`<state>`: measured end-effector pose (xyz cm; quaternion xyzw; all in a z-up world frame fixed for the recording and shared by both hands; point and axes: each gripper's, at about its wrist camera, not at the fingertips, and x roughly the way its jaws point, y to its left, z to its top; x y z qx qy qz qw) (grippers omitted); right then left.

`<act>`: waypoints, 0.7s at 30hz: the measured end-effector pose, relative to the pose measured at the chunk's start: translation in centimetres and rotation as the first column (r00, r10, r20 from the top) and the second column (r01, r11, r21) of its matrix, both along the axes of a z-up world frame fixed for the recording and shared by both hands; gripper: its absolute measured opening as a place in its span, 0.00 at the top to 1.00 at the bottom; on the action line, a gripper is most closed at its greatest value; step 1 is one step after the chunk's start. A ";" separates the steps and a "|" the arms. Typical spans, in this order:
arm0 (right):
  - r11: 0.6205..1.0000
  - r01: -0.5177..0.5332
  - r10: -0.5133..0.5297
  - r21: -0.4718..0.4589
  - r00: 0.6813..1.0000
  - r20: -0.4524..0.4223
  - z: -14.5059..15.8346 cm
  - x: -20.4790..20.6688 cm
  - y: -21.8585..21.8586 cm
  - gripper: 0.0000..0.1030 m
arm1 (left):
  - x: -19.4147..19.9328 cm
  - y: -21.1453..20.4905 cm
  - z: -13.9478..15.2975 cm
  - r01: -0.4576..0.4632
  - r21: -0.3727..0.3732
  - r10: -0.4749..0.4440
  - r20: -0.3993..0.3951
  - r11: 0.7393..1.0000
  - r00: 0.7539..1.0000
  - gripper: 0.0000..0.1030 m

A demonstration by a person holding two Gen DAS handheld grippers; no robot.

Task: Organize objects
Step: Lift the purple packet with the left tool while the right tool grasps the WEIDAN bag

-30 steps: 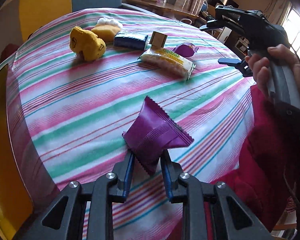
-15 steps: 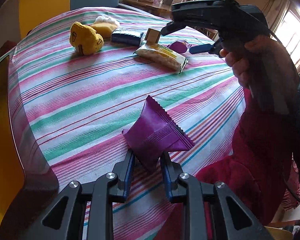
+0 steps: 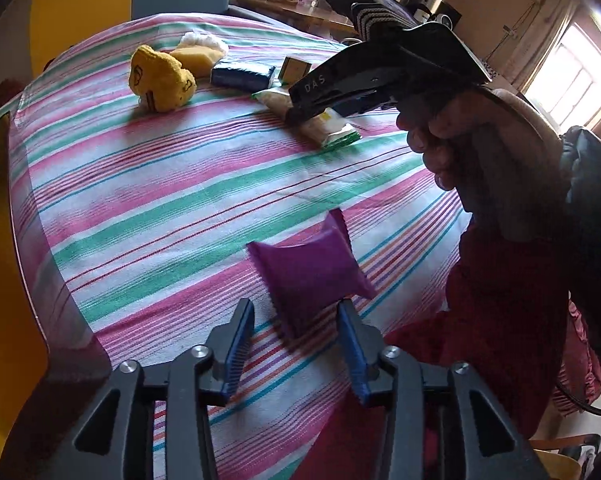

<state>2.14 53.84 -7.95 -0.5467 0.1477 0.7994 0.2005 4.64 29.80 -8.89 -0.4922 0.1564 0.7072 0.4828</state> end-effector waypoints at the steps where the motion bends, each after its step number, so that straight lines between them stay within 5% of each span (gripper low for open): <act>1: 1.000 -0.017 0.017 -0.017 1.000 -0.011 0.1 0.0 -0.2 0.61 | 0.2 0.1 0.2 0.007 -0.006 -0.007 -0.017 1.000 1.000 0.57; 6: 0.994 -0.060 0.060 -0.090 0.998 0.001 -0.2 0.1 -0.5 0.59 | 1.2 -0.3 0.9 0.044 -0.022 -0.045 -0.075 0.999 0.996 0.44; 13: 0.989 -0.031 0.030 -0.145 1.000 -0.009 -0.4 0.8 0.8 0.57 | 1.4 -0.1 2.2 0.119 -0.039 -0.123 -0.146 0.992 0.982 0.43; 21: 0.988 -0.035 0.034 -0.149 0.999 -0.008 -0.4 1.7 1.6 0.54 | 2.7 3.7 1.8 0.324 -0.201 -0.375 -0.329 0.925 0.867 0.43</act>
